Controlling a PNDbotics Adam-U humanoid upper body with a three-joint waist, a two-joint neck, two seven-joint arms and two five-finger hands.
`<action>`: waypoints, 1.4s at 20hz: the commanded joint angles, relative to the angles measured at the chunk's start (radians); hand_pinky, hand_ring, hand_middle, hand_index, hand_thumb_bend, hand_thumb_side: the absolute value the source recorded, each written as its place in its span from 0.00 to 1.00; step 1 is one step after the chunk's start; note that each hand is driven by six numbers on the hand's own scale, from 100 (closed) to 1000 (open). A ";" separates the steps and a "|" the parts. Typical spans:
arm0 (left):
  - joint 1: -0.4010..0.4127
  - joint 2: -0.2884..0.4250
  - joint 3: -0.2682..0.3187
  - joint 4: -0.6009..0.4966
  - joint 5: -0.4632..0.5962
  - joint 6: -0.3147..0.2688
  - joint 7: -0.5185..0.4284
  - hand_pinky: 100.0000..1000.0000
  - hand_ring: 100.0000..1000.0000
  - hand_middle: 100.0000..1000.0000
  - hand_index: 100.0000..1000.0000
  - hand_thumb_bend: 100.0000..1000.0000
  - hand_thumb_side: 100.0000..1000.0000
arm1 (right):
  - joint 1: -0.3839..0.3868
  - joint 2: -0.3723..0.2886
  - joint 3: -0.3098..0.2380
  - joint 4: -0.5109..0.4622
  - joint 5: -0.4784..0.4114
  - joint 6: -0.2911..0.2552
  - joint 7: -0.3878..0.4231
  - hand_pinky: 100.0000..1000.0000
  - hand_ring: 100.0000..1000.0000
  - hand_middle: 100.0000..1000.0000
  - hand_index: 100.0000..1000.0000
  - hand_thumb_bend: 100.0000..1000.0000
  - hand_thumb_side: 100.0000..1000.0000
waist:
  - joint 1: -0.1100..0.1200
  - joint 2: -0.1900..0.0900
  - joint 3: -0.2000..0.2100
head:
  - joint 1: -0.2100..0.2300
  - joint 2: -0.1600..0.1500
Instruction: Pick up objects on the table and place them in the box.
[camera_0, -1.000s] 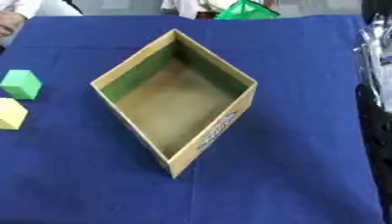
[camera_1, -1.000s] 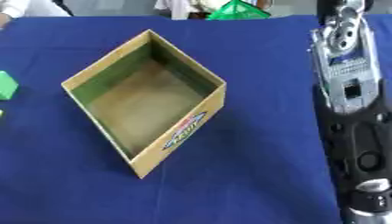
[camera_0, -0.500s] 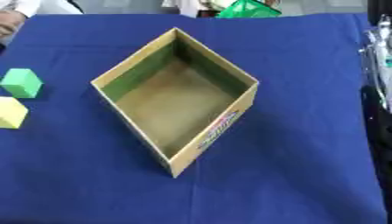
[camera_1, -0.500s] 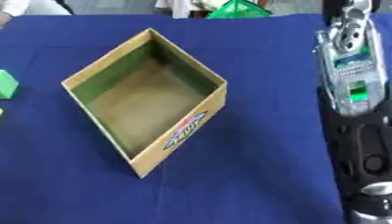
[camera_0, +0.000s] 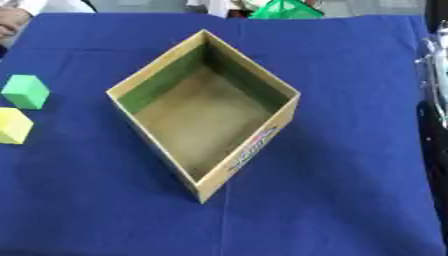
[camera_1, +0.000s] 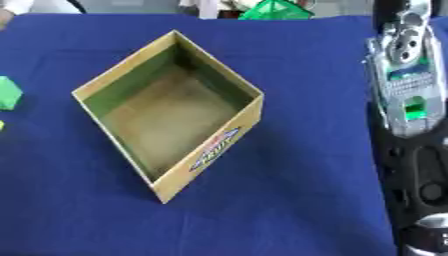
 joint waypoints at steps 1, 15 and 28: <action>-0.027 0.010 0.016 0.030 -0.009 -0.011 0.019 0.71 0.82 0.82 0.88 0.41 0.00 | -0.021 -0.009 -0.002 -0.006 -0.008 -0.003 0.004 0.81 0.84 0.64 0.82 0.10 1.00 | 0.002 -0.014 -0.001 | 0.005 -0.011; -0.042 -0.019 0.022 0.059 0.016 -0.029 0.045 0.54 0.60 0.60 0.75 0.18 0.00 | -0.018 -0.005 -0.004 -0.006 -0.012 -0.001 0.005 0.81 0.84 0.64 0.82 0.10 1.00 | 0.002 -0.009 -0.008 | 0.011 -0.013; -0.140 -0.016 0.021 -0.200 0.085 -0.020 0.012 0.52 0.58 0.58 0.75 0.09 0.00 | -0.013 -0.011 -0.004 -0.005 -0.010 -0.004 0.002 0.81 0.84 0.64 0.82 0.11 1.00 | 0.010 -0.021 0.000 | 0.016 -0.005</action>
